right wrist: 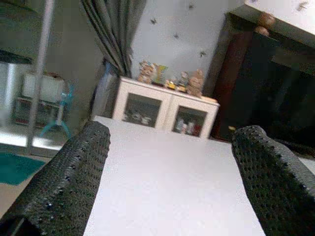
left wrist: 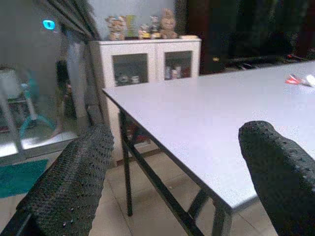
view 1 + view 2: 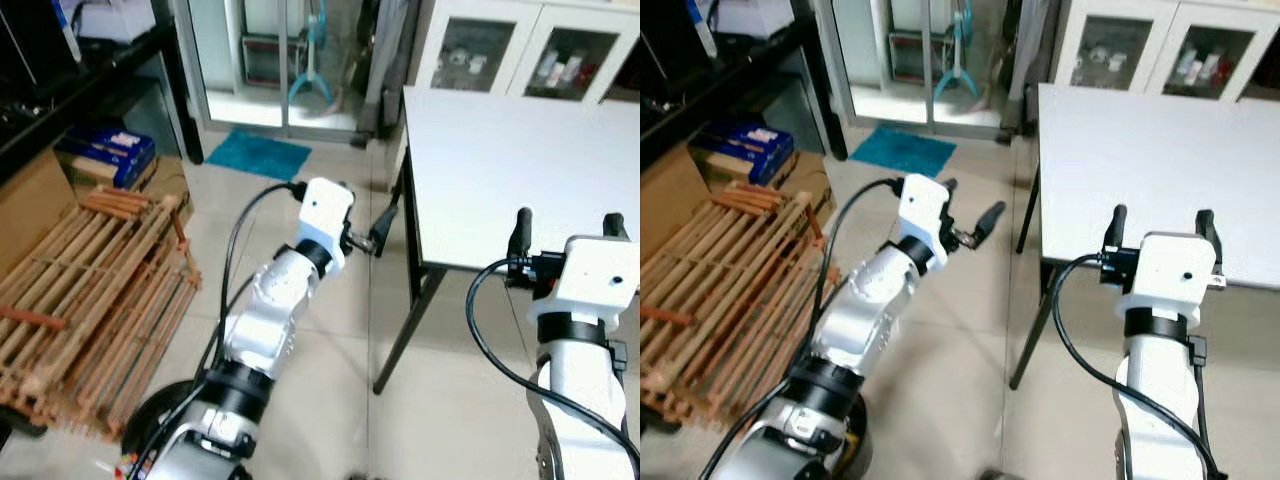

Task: Picking trash to rubbish bin

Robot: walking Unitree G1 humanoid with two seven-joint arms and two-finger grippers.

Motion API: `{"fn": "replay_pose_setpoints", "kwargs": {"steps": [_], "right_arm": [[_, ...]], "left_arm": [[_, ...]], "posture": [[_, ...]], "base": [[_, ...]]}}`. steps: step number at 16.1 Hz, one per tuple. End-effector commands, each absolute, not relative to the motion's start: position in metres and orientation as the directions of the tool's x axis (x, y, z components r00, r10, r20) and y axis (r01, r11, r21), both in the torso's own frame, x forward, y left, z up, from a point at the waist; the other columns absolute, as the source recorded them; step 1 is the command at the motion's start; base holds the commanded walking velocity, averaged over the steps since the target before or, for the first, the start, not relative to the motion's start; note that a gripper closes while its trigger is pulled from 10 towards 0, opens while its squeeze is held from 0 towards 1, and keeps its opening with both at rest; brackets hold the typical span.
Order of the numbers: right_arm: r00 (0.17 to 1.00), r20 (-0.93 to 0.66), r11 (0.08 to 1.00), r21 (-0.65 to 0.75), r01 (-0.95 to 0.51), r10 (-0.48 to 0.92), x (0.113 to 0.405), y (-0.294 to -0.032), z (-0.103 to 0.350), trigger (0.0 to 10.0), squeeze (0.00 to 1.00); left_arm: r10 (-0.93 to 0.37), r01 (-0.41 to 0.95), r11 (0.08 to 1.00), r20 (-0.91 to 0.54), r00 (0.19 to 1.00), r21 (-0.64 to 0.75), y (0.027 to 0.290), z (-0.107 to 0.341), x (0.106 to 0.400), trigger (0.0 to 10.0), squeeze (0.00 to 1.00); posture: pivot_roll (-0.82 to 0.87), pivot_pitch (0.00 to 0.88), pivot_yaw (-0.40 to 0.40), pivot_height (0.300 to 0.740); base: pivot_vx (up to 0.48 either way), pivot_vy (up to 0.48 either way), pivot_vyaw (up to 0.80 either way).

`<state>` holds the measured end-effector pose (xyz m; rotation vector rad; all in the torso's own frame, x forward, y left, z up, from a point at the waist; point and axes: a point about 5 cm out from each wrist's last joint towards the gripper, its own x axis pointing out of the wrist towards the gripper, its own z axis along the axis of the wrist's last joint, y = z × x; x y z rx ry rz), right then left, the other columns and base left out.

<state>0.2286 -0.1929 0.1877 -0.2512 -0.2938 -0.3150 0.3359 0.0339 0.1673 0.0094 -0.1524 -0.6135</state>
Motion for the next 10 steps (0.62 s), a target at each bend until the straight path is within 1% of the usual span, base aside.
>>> {"fn": "replay_pose_setpoints", "kwargs": {"steps": [1,10], "right_arm": [[0.908,0.324,0.916,-0.207,0.343,-0.267,0.2266,-0.1945,0.1907,10.0,0.0],[0.913,0.318,0.919,-0.215,0.332,-0.256,0.2264,-0.1923,0.1904,10.0,0.0]], "left_arm": [[-0.582,0.581,0.812,0.147,0.8,0.056,0.0288,0.1705,0.3376,10.0,0.0],[-0.577,0.576,0.816,0.144,0.804,0.057,0.0277,0.1671,0.3393,10.0,0.0]], "posture": [[0.05,0.049,-0.025,0.74],[0.04,0.051,-0.026,0.74]], "base": [[0.0,-0.45,0.0],[0.0,-0.448,0.0]]}}
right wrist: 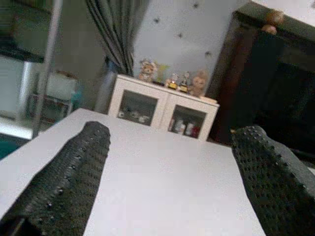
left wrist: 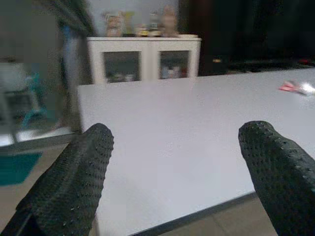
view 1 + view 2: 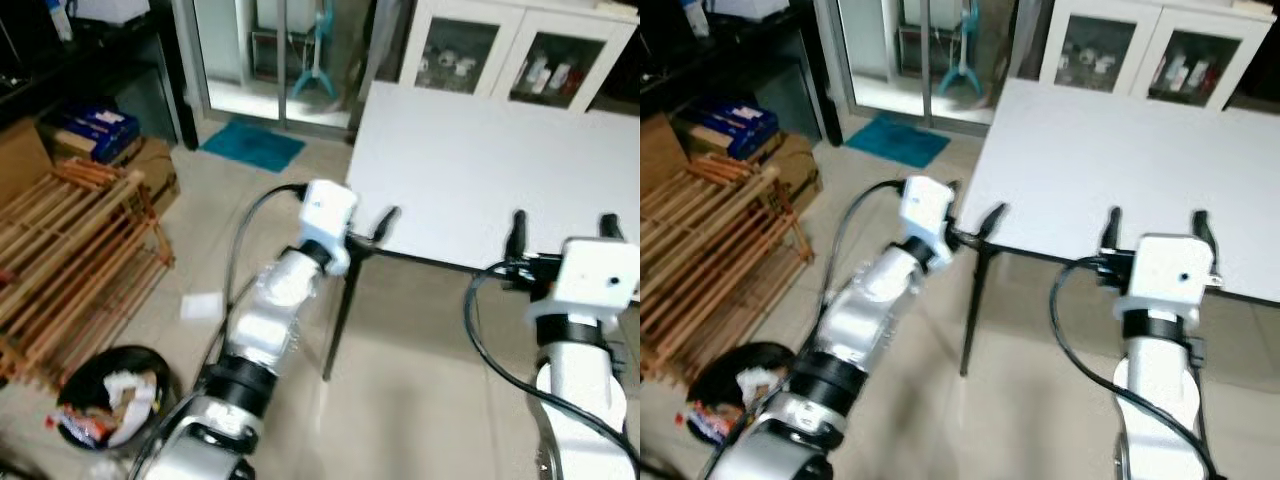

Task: Picking trash to rubbish bin

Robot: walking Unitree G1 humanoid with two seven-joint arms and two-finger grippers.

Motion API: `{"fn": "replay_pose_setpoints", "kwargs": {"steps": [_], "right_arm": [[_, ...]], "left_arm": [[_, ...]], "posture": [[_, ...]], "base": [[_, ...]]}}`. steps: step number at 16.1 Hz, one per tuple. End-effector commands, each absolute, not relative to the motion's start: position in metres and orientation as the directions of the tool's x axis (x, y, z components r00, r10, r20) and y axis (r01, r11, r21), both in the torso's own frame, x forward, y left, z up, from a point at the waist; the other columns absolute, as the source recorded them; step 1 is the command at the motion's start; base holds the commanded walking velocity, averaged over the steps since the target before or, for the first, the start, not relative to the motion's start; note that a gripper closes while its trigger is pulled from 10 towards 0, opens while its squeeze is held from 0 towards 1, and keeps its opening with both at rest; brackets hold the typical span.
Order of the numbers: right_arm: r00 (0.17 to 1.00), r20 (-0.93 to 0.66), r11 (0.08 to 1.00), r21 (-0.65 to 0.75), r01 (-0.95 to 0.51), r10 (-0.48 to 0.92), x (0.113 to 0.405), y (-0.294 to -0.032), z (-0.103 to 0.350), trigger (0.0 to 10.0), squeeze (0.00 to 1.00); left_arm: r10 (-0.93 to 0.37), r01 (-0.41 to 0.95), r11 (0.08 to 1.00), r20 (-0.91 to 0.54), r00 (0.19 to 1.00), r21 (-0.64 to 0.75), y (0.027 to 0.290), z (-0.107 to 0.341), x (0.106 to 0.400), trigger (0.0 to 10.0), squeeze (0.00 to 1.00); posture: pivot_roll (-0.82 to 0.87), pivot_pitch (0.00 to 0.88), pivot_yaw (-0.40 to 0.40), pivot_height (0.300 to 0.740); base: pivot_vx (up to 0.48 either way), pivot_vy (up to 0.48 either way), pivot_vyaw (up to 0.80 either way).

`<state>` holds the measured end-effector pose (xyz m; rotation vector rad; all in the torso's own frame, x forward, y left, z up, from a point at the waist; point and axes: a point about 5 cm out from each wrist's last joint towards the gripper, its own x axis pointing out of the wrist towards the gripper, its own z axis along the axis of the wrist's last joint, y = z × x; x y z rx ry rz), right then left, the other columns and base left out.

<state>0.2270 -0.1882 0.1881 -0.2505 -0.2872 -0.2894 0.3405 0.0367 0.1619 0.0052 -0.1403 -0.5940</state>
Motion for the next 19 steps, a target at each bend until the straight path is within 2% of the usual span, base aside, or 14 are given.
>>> {"fn": "replay_pose_setpoints", "kwargs": {"steps": [1,19], "right_arm": [[0.913,0.316,0.918,-0.216,0.333,-0.257,0.2257,-0.1928,0.1902,10.0,0.0],[0.916,0.303,0.919,-0.212,0.333,-0.263,0.2239,-0.1892,0.1863,10.0,0.0]], "left_arm": [[-0.578,0.576,0.815,0.143,0.803,0.058,0.027,0.167,0.3395,10.0,0.0],[-0.58,0.577,0.814,0.125,0.805,0.062,0.0271,0.1651,0.3412,10.0,0.0]], "posture": [[0.03,0.052,-0.024,0.74],[0.03,0.069,-0.006,0.74]], "base": [[0.0,-0.45,0.0],[0.0,-0.444,0.0]]}}
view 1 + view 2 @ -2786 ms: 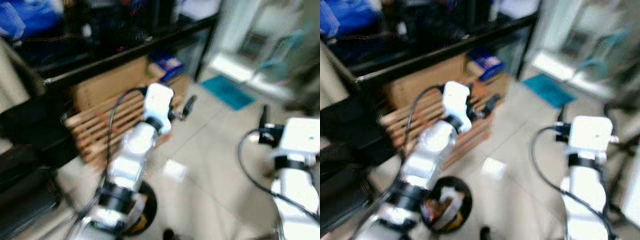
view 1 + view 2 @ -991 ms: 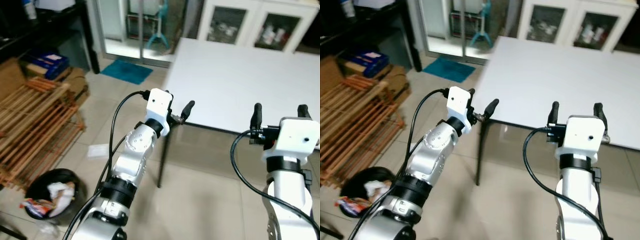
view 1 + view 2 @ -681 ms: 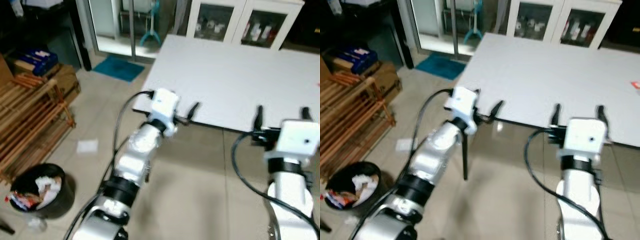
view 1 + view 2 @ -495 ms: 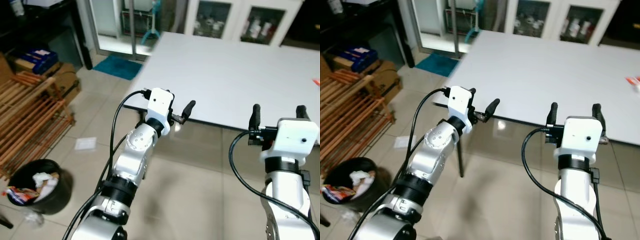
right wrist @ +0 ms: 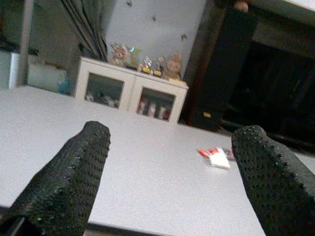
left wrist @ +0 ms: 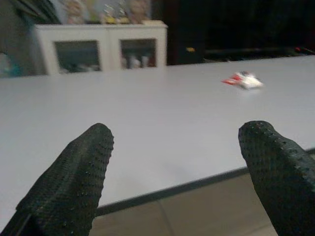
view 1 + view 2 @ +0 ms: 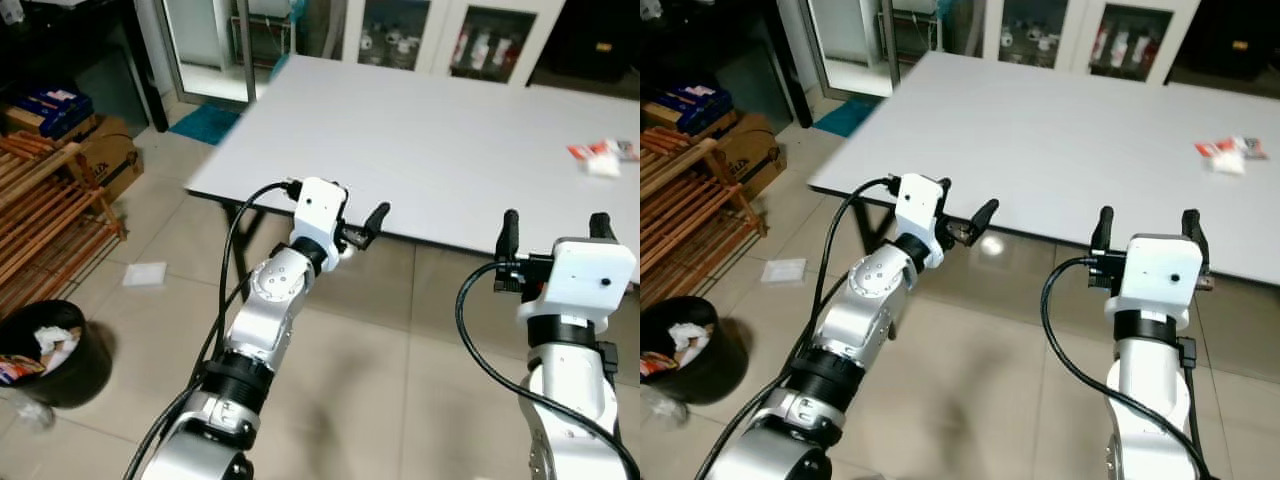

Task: Picking trash to rubbish bin

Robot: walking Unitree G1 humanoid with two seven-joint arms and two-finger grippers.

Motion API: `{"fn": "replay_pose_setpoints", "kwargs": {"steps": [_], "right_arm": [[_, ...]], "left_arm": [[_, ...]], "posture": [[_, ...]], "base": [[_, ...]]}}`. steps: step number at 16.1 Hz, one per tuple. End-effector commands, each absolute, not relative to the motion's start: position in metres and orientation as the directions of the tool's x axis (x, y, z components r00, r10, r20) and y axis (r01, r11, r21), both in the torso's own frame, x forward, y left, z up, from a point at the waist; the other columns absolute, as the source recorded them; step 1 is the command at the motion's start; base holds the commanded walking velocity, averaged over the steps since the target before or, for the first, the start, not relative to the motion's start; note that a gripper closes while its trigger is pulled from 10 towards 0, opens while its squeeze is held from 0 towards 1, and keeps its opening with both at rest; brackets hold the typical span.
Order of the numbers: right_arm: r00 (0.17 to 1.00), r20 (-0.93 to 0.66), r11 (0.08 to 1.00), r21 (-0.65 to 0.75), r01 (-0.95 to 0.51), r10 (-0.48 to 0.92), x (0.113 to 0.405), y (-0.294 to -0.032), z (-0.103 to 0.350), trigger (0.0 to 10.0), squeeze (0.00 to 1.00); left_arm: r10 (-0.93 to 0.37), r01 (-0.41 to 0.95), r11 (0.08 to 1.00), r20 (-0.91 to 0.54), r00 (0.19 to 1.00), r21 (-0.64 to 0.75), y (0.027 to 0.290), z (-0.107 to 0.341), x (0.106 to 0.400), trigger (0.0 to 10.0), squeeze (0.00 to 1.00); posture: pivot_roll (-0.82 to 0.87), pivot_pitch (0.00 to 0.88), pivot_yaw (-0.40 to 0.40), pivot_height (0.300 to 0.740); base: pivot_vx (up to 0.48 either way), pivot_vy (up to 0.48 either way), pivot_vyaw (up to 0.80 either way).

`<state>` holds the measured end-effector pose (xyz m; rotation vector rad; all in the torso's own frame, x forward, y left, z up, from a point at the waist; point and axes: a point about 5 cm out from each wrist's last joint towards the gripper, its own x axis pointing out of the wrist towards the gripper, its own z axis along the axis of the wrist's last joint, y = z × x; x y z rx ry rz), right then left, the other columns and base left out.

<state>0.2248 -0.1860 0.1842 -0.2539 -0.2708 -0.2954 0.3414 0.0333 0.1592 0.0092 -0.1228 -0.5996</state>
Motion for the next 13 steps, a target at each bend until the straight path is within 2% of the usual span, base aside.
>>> {"fn": "replay_pose_setpoints", "kwargs": {"steps": [1,13], "right_arm": [[0.916,0.303,0.919,-0.211,0.333,-0.262,0.2238,-0.1889,0.1862,10.0,0.0],[0.919,0.302,0.924,-0.208,0.322,-0.253,0.2273,-0.1875,0.1853,10.0,0.0]], "left_arm": [[-0.579,0.576,0.815,0.125,0.805,0.063,0.0274,0.1651,0.3411,10.0,0.0],[-0.565,0.559,0.825,0.111,0.818,0.077,0.0288,0.1642,0.3442,10.0,0.0]], "posture": [[0.03,0.069,-0.006,0.74],[0.04,0.062,-0.004,0.74]], "base": [[0.0,-0.442,0.0],[0.0,-0.443,0.0]]}}
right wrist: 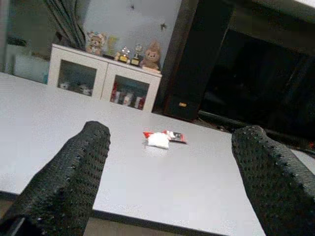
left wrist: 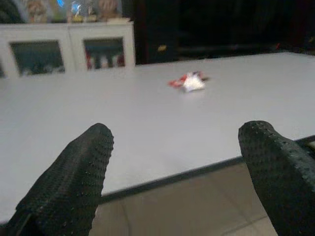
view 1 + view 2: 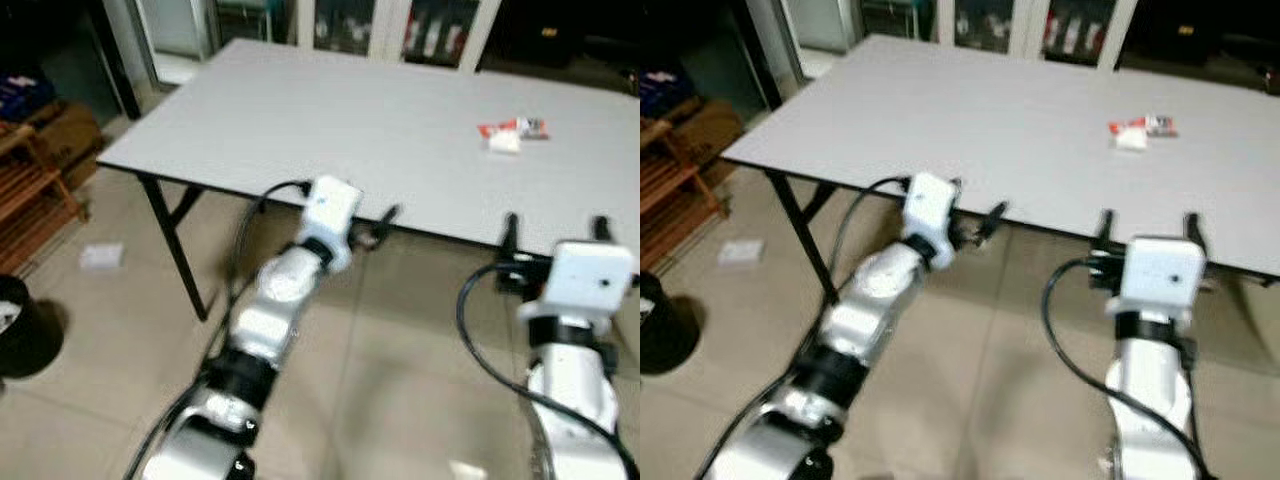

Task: Picking trash to rubbish bin

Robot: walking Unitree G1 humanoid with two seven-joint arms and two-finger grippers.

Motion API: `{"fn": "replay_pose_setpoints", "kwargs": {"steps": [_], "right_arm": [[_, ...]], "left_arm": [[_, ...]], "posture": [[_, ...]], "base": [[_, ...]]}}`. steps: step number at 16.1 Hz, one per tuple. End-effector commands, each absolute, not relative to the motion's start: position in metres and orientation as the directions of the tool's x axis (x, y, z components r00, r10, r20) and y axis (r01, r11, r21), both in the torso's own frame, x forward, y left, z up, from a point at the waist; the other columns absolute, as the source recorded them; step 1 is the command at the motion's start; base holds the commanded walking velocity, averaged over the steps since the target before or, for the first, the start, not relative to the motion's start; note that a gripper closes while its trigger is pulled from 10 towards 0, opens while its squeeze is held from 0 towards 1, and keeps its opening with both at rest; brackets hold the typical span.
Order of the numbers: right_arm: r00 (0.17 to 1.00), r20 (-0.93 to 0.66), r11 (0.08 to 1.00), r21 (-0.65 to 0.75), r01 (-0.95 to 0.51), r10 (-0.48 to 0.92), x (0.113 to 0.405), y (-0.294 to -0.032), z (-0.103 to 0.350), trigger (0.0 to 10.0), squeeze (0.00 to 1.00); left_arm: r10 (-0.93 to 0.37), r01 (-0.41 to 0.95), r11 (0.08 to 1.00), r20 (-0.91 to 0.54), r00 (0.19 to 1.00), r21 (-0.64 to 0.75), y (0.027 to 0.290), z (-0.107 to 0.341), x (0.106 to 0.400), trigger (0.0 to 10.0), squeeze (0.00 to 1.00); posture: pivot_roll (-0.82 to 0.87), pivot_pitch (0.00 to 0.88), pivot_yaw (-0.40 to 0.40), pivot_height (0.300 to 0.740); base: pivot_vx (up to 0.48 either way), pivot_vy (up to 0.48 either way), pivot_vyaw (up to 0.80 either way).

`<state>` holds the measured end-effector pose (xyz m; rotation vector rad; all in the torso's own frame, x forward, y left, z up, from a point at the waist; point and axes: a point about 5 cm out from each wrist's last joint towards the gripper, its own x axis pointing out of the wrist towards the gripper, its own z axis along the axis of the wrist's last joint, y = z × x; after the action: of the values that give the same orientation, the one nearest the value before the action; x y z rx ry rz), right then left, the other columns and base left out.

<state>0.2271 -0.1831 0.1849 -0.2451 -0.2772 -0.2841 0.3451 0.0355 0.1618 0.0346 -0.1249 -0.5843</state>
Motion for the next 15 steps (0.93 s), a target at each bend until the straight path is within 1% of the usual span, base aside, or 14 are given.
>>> {"fn": "replay_pose_setpoints", "kwargs": {"steps": [1,11,15], "right_arm": [[0.919,0.302,0.924,-0.206,0.322,-0.253,0.227,-0.187,0.186,10.0,0.0],[0.921,0.305,0.926,-0.211,0.314,-0.243,0.23,-0.189,0.186,10.0,0.0],[0.939,0.242,0.939,-0.182,0.291,-0.245,0.229,-0.19,0.173,10.0,0.0]], "left_arm": [[-0.561,0.556,0.828,0.111,0.82,0.079,0.029,0.164,0.345,10.0,0.0],[-0.537,0.529,0.844,0.106,0.837,0.091,0.032,0.163,0.349,10.0,0.0],[-0.494,0.484,0.866,0.065,0.867,0.129,0.057,0.151,0.349,10.0,0.0]], "posture": [[0.04,0.062,-0.004,0.74],[0.04,0.046,-0.011,0.74],[0.05,0.042,-0.009,0.74]], "base": [[0.0,-0.442,0.0],[0.0,-0.443,0.0],[0.0,-0.444,0.0]]}}
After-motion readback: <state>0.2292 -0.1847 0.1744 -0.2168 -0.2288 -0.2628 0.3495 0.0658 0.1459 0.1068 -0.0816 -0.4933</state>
